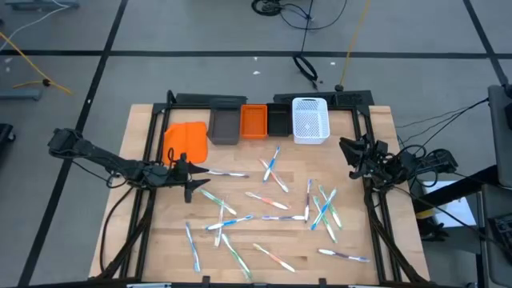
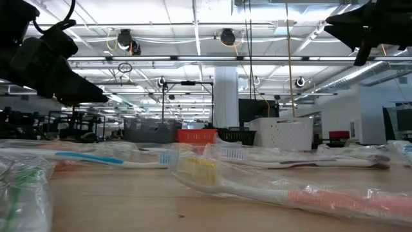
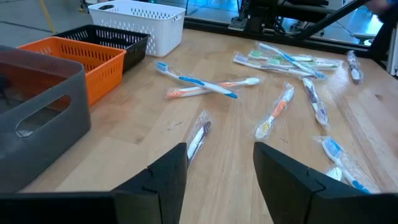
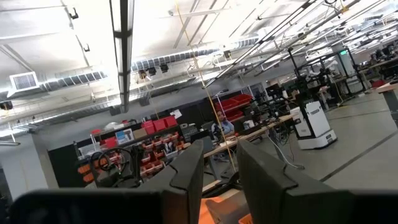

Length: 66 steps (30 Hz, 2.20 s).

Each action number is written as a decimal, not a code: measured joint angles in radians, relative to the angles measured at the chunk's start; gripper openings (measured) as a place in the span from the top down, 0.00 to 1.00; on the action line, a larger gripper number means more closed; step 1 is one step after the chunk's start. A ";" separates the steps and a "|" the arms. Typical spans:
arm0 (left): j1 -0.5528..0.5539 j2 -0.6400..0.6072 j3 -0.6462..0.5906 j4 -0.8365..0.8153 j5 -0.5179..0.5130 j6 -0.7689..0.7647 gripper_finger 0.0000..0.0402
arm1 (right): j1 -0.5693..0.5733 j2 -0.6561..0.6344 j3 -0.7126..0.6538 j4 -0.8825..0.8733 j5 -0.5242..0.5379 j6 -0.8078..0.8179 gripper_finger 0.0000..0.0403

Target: Pick & Place Toothbrushes

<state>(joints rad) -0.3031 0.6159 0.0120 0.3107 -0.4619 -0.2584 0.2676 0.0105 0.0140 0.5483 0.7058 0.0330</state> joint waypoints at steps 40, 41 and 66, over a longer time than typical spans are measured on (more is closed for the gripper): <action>0.000 0.000 0.000 0.000 -0.038 0.118 0.54 | 0.000 0.000 0.000 0.000 0.000 0.000 0.78; 0.000 0.000 0.000 0.000 -0.041 0.146 0.54 | 0.000 0.000 0.000 0.000 0.000 0.000 0.78; 0.000 0.000 0.000 0.061 -0.044 0.279 0.54 | 0.005 0.059 0.058 -0.193 -0.190 0.154 0.78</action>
<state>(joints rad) -0.3031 0.6159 0.0120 0.3714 -0.5060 0.0201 0.2724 0.0700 0.0718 0.3556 0.5163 0.1871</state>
